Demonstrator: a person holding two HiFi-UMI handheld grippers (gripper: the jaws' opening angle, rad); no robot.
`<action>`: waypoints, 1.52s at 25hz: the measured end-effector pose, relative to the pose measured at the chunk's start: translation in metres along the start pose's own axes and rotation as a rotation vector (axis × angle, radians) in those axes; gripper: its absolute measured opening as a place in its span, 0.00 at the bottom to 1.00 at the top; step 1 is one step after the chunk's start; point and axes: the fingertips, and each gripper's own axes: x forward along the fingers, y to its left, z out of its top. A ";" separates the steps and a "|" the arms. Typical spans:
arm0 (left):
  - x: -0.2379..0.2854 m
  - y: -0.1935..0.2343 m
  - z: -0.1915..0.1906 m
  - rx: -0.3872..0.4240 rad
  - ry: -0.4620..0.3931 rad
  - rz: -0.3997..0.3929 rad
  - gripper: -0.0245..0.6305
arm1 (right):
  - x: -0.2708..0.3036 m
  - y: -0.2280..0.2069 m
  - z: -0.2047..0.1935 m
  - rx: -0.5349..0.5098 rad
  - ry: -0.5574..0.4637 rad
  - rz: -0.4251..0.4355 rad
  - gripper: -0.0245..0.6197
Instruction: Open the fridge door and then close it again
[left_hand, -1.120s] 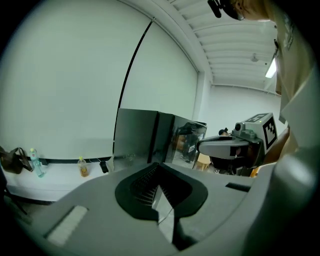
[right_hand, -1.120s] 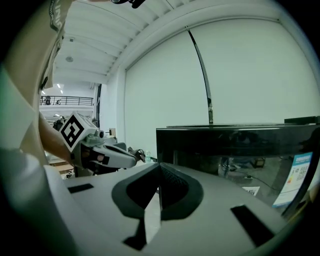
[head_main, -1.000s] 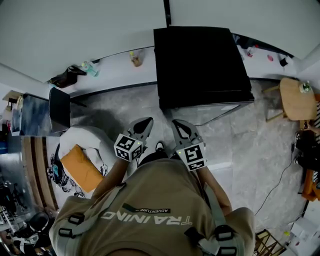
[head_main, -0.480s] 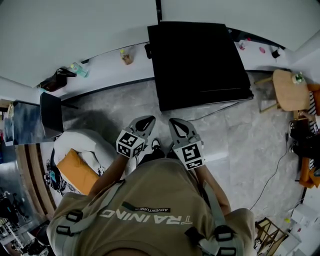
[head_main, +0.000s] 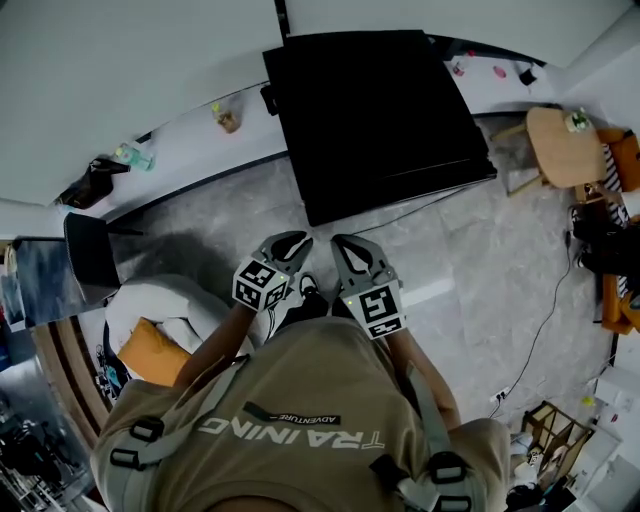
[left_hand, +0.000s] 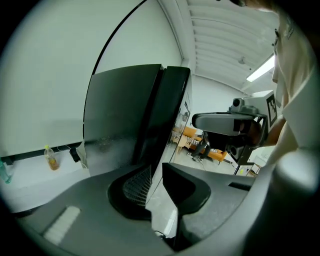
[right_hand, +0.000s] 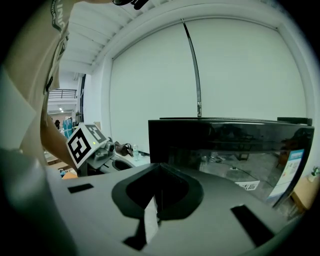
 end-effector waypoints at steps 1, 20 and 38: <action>0.002 0.000 0.000 0.007 0.006 -0.007 0.11 | -0.001 -0.001 -0.001 0.005 0.003 -0.008 0.03; 0.030 -0.001 -0.007 0.064 0.076 -0.027 0.12 | -0.015 -0.012 -0.008 0.025 0.002 -0.044 0.03; 0.029 0.002 -0.012 0.127 0.110 -0.019 0.11 | -0.027 0.005 -0.009 0.017 -0.002 -0.031 0.03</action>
